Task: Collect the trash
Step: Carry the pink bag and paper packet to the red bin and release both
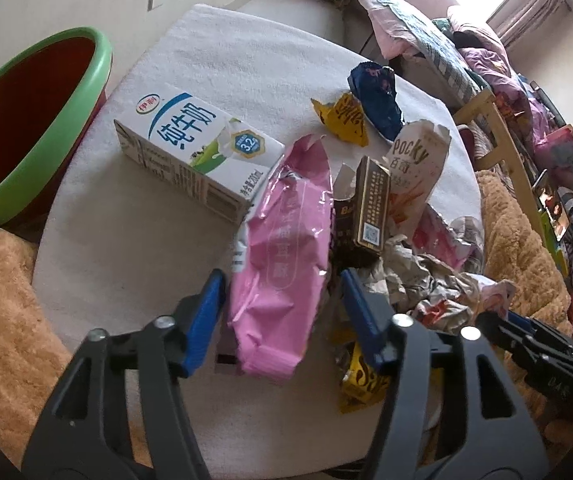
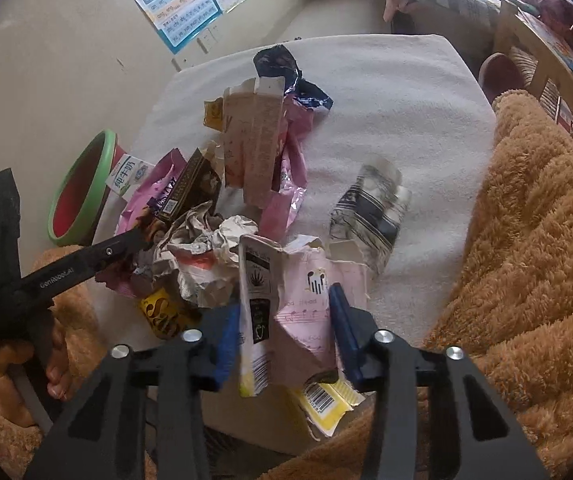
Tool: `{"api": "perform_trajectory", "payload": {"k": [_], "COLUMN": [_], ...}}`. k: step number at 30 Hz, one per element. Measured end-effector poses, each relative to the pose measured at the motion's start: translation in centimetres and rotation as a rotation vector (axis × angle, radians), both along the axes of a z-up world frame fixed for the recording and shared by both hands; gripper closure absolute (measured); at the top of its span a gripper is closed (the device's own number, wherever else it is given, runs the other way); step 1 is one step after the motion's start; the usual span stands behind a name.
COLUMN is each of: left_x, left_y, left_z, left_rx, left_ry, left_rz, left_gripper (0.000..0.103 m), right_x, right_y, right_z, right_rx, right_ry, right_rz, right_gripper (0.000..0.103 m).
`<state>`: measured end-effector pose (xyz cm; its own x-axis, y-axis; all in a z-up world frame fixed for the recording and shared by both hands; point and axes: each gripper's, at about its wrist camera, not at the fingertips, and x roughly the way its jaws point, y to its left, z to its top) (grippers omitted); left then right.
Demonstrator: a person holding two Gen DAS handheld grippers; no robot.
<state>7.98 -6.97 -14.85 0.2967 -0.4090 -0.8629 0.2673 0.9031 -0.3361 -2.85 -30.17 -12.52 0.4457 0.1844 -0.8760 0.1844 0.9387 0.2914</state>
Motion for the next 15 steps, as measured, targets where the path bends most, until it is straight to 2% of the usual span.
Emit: {"api": "perform_trajectory", "payload": {"k": [1, 6, 15], "left_x": [0.1, 0.1, -0.8], "left_y": [0.2, 0.8, 2.1], "left_z": [0.0, 0.1, 3.1], "left_rx": [-0.015, -0.054, -0.096], "left_ry": [0.006, 0.016, -0.108], "left_rz": [0.003, 0.013, 0.04], "left_gripper": [0.057, 0.061, 0.062], "right_x": [-0.1, -0.4, -0.6], "right_y": [-0.2, -0.8, -1.7], "right_z": [0.3, 1.5, 3.0], "right_rx": [0.002, 0.0, -0.022], "right_ry": [-0.012, -0.073, -0.143], "right_rz": [-0.007, -0.041, -0.1], "right_gripper": [0.064, 0.064, 0.064]}}
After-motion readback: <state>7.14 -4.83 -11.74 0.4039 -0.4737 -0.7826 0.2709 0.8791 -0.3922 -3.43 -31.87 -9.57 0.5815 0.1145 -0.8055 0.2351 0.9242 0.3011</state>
